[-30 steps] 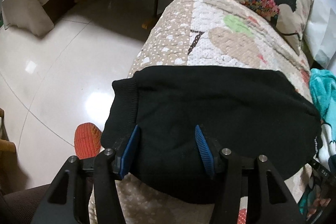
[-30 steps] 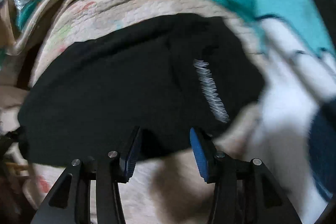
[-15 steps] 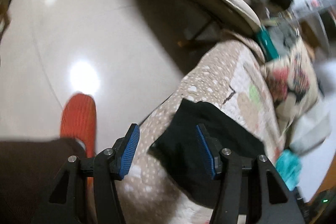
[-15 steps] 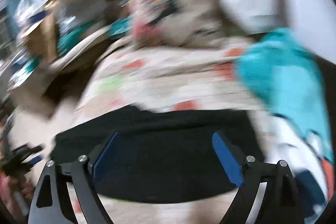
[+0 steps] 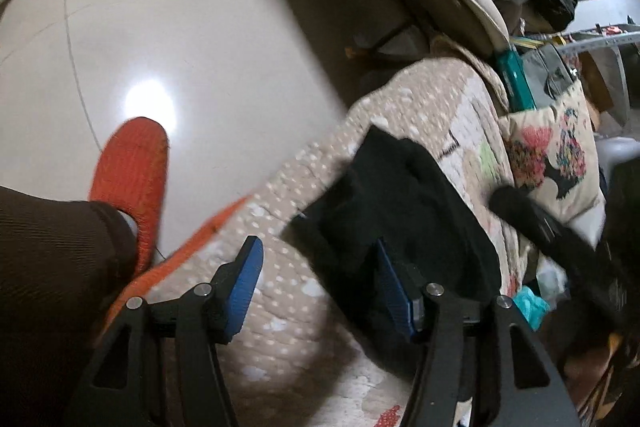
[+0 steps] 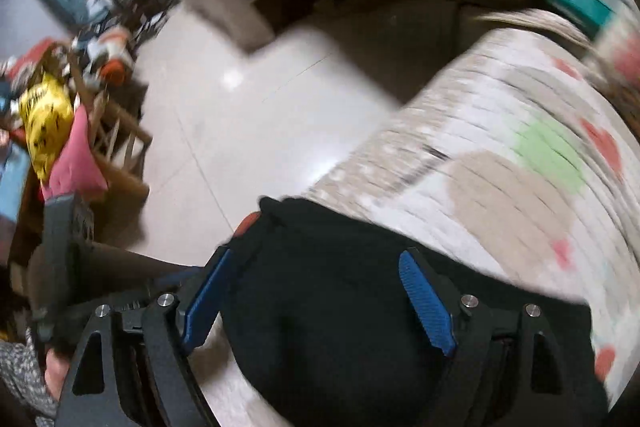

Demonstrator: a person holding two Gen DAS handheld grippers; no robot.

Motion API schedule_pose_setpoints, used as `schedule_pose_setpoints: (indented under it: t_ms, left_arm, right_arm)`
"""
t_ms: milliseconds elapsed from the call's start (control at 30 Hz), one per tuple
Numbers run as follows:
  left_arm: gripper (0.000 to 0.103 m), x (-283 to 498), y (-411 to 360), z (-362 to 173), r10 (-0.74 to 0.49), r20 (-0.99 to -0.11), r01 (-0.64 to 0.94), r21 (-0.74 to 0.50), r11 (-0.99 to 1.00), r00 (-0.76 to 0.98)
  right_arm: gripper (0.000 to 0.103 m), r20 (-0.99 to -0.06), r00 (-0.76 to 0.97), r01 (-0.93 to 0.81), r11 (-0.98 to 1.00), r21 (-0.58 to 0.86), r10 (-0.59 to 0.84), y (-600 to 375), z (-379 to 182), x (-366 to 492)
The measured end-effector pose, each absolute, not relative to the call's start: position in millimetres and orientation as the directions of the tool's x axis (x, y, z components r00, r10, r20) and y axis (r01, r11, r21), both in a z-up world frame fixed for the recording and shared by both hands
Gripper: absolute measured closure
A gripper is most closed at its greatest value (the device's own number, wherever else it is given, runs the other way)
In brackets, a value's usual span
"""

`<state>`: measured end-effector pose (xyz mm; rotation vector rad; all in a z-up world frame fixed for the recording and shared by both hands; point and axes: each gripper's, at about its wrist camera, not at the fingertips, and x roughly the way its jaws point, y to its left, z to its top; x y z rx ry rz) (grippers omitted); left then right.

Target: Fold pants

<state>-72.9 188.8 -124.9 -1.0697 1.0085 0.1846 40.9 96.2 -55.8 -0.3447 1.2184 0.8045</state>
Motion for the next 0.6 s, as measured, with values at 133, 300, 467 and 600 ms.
schedule_pose_setpoints:
  t_ms: [133,300,467,600]
  left_arm:
    - [0.034,-60.6,175.7,-131.8,-0.347,-0.767,-0.565,-0.635,0.526,0.539]
    - [0.052,-54.3,168.9,-128.5,-0.327,-0.806,-0.541,-0.579,0.61,0.494]
    - [0.09,-52.4,166.0,-117.3,-0.369,-0.77,-0.472,-0.619,0.627,0.521]
    - [0.091,-54.4,161.8,-103.6,-0.389,-0.735,-0.428,-0.654,0.624,0.556]
  right_arm:
    - [0.016,-0.955,0.082,-0.763,0.634,0.124,0.286,135.5,-87.7,44.6]
    - [0.036,-0.984,0.05,-0.822,0.566,0.058,0.173,165.8,-119.8,40.3]
    - [0.075,-0.98,0.127,-0.818,0.574,-0.017,0.153,161.6,-111.6,32.3]
    - [0.078,-0.961,0.172,-0.793,0.609,-0.003,0.219,141.7,-84.2,27.6]
